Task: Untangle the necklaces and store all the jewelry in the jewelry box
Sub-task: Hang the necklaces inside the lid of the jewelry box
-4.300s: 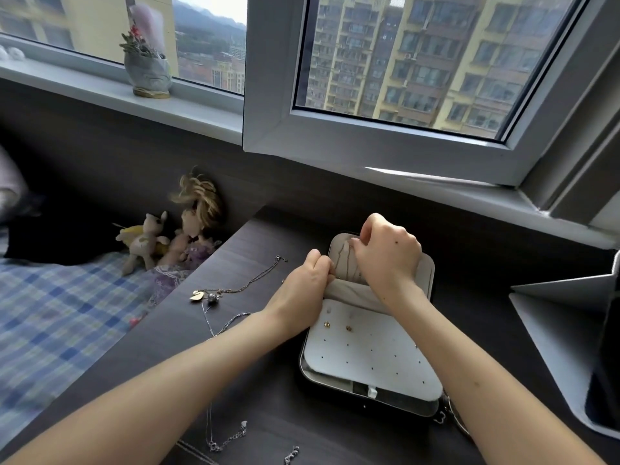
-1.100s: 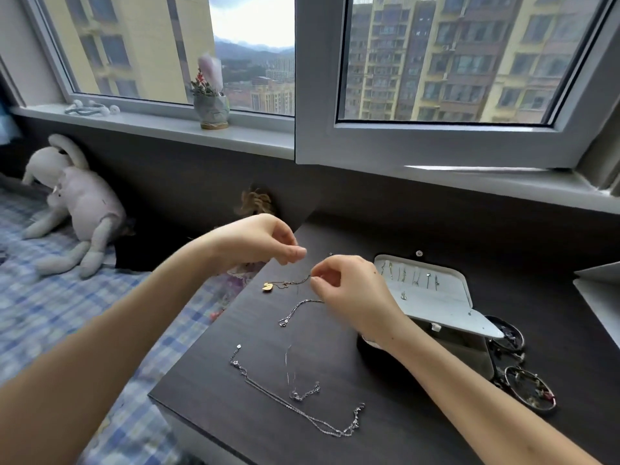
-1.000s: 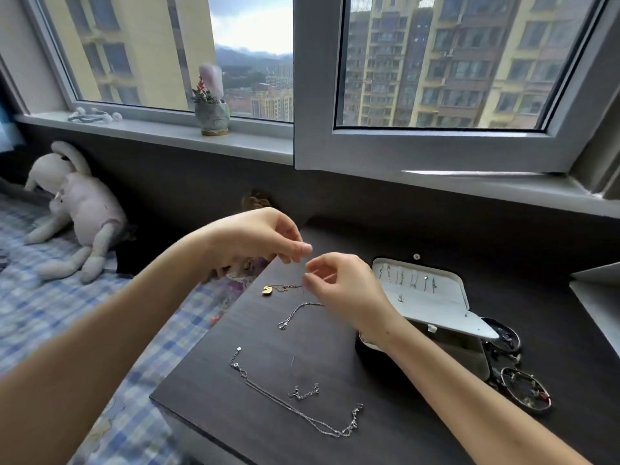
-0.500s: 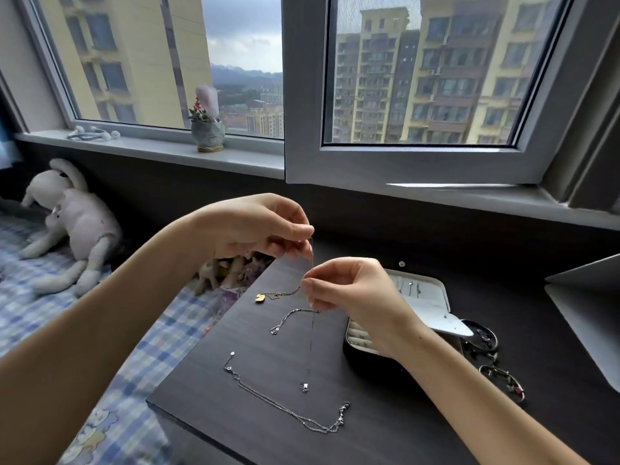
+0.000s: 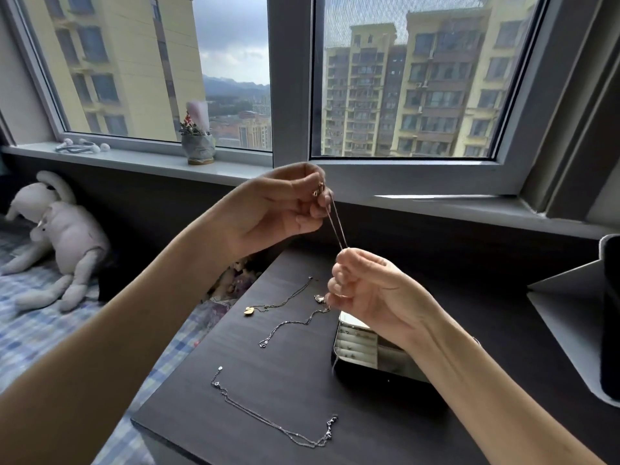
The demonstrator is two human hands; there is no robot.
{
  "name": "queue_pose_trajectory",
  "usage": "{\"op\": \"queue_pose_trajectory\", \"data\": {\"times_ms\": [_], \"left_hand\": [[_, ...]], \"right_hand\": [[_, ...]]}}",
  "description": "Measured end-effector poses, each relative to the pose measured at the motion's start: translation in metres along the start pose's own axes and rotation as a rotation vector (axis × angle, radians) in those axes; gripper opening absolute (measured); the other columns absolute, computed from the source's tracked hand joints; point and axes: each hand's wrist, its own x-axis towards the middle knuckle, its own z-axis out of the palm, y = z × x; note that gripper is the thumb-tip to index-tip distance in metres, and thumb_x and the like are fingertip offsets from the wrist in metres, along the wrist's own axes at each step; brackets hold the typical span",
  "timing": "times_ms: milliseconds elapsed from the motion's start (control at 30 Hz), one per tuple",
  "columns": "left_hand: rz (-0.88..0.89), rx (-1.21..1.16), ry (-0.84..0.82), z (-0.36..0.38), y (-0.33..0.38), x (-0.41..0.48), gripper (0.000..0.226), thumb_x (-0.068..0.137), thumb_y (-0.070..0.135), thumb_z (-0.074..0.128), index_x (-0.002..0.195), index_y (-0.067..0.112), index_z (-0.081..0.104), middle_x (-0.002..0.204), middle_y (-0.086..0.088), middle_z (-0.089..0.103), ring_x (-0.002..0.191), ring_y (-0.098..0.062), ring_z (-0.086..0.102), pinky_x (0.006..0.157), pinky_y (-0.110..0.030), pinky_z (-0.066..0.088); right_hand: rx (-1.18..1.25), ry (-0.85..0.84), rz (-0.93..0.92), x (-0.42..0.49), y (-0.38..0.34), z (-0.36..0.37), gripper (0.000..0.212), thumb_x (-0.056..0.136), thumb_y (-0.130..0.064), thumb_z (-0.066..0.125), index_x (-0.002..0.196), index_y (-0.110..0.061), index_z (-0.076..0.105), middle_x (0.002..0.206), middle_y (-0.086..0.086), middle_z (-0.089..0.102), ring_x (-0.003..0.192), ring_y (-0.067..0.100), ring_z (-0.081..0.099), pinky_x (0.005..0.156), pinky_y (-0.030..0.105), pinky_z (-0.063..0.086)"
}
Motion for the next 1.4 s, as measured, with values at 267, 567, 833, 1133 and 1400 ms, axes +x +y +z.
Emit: {"op": "queue_pose_trajectory", "data": {"times_ms": [267,567,833,1133,1400], "left_hand": [[0.158,-0.136,-0.042,0.008,0.015,0.029,0.012,0.080,0.008,0.059,0.084,0.007,0.048,0.072,-0.003,0.060,0.066,-0.011,0.051,0.055,-0.017,0.044],[0.208,-0.117,0.232,-0.013,0.005,0.030,0.013,0.090,0.009,0.043,0.079,0.008,0.049,0.068,-0.003,0.057,0.061,-0.010,0.052,0.052,-0.016,0.045],[-0.086,0.032,0.696,-0.040,-0.079,0.031,0.014,0.097,0.006,0.045,0.084,0.008,0.048,0.061,-0.004,0.062,0.049,-0.009,0.054,0.043,-0.015,0.043],[-0.368,0.510,0.552,-0.035,-0.135,0.078,0.013,0.095,0.014,0.055,0.082,0.010,0.056,0.077,-0.005,0.061,0.065,-0.010,0.054,0.046,-0.011,0.040],[-0.403,1.171,0.268,-0.018,-0.170,0.132,0.024,0.092,0.009,0.050,0.109,0.007,0.066,0.111,-0.005,0.066,0.102,-0.018,0.060,0.084,-0.026,0.047]], "right_hand": [[0.030,0.186,0.230,-0.011,-0.004,-0.015,0.018,0.075,-0.018,0.059,0.057,-0.016,0.056,0.058,-0.003,0.049,0.050,0.009,0.044,0.056,0.023,0.043],[0.156,0.459,0.220,-0.030,-0.013,-0.051,0.012,0.064,-0.009,0.073,0.068,0.000,0.066,0.068,0.011,0.064,0.057,0.017,0.062,0.058,0.028,0.058],[0.401,0.343,-0.266,-0.025,-0.068,-0.075,0.031,0.048,-0.008,0.090,0.070,-0.005,0.068,0.084,0.012,0.069,0.080,0.023,0.070,0.077,0.040,0.057],[-0.289,0.548,-0.224,0.019,-0.122,-0.053,0.012,0.088,-0.016,0.061,0.080,-0.007,0.062,0.060,0.001,0.060,0.055,0.012,0.059,0.062,0.030,0.057],[-0.524,0.569,-0.094,0.038,-0.126,-0.079,0.016,0.092,-0.017,0.059,0.080,-0.008,0.063,0.068,0.004,0.059,0.057,0.013,0.054,0.055,0.024,0.051]]}}
